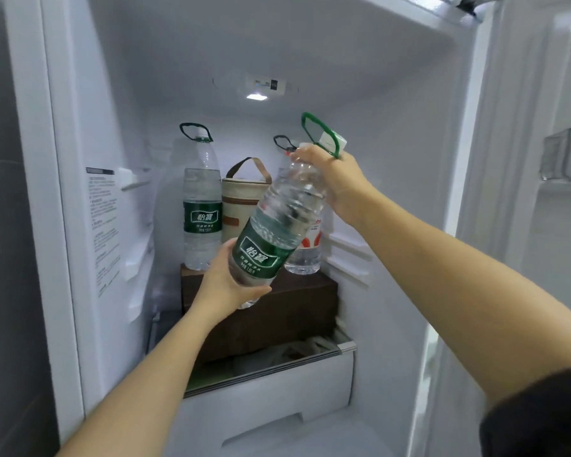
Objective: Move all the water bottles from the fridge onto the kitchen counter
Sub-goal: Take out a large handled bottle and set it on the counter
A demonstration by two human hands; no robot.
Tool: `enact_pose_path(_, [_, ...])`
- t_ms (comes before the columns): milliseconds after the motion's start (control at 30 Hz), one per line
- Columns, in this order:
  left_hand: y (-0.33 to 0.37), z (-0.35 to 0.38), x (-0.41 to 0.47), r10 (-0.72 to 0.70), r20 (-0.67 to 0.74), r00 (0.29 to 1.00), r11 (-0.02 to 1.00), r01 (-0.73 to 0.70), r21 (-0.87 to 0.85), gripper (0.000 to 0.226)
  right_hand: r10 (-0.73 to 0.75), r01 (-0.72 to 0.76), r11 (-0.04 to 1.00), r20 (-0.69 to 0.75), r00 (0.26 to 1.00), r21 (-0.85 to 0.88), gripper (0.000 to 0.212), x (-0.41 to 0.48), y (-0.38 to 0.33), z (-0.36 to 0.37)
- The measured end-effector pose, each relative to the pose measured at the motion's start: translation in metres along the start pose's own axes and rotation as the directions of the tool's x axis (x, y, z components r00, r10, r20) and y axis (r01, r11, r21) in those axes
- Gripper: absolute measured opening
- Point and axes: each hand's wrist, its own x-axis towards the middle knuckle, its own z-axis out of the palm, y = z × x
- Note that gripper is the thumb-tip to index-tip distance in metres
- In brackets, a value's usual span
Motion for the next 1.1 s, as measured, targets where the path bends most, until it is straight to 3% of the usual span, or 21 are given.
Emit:
enact_pose_path(67, [0.003,0.003,0.000,0.018,-0.004,1.000,1.000,-0.018,0.019,0.099,-0.035,0.039,0.997,-0.058,0.998,0.071,0.027,-0.009,0.006,-0.009])
enact_pose_path(200, [0.012,0.011,-0.007,0.079,-0.023,0.997,0.994,-0.077,0.072,0.090,-0.051,0.071,0.987,-0.133,0.990,0.148,0.032,-0.033,0.013,-0.025])
enact_pose_path(267, [0.016,0.014,-0.009,0.106,-0.024,0.994,0.990,-0.103,0.095,0.087,-0.074,0.099,0.982,-0.149,0.986,0.162,0.022,-0.041,0.012,-0.033])
enact_pose_path(400, [0.020,0.019,-0.014,0.162,-0.030,0.986,0.977,-0.156,0.147,0.095,-0.106,0.131,0.980,-0.170,0.980,0.147,0.027,-0.057,0.000,-0.046])
enact_pose_path(467, [0.024,0.024,-0.022,0.212,-0.026,0.977,0.968,-0.206,0.146,0.098,-0.125,0.153,0.980,-0.204,0.971,0.130,0.018,-0.067,-0.007,-0.051])
enact_pose_path(533, [0.028,0.030,-0.034,0.258,-0.052,0.965,0.960,-0.251,0.121,0.100,-0.131,0.175,0.972,-0.255,0.958,0.159,0.008,-0.080,-0.013,-0.056])
enact_pose_path(600, [0.033,0.037,-0.052,0.265,-0.124,0.956,0.964,-0.260,0.051,0.104,-0.111,0.180,0.964,-0.316,0.942,0.196,0.016,-0.094,-0.018,-0.063])
enact_pose_path(667, [0.035,0.045,-0.071,0.199,-0.215,0.956,0.964,-0.230,-0.132,0.109,-0.082,0.181,0.951,-0.359,0.930,0.252,0.016,-0.107,-0.022,-0.074])
enact_pose_path(733, [0.040,0.053,-0.085,0.041,-0.248,0.968,0.878,-0.154,-0.453,0.111,-0.066,0.184,0.940,-0.379,0.923,0.286,0.010,-0.120,-0.026,-0.083])
enact_pose_path(767, [0.043,0.057,-0.088,-0.061,-0.208,0.976,0.778,-0.084,-0.623,0.109,-0.062,0.184,0.939,-0.383,0.922,0.290,0.009,-0.126,-0.029,-0.086])
enact_pose_path(833, [0.057,0.063,-0.094,-0.123,-0.037,0.992,0.545,0.036,-0.838,0.087,-0.065,0.193,0.931,-0.378,0.923,0.309,0.010,-0.137,-0.038,-0.090])
enact_pose_path(900, [0.079,0.064,-0.104,-0.184,0.076,0.980,0.379,0.142,-0.914,0.064,-0.076,0.195,0.928,-0.349,0.934,0.319,0.012,-0.148,-0.047,-0.096])
enact_pose_path(967, [0.094,0.065,-0.115,-0.247,0.108,0.963,0.270,0.175,-0.947,0.057,-0.096,0.185,0.935,-0.287,0.953,0.302,0.011,-0.161,-0.052,-0.105])
enact_pose_path(1100, [0.111,0.067,-0.137,-0.342,0.083,0.936,0.243,0.174,-0.954,0.055,-0.100,0.154,0.927,-0.170,0.980,0.342,0.011,-0.182,-0.054,-0.123])
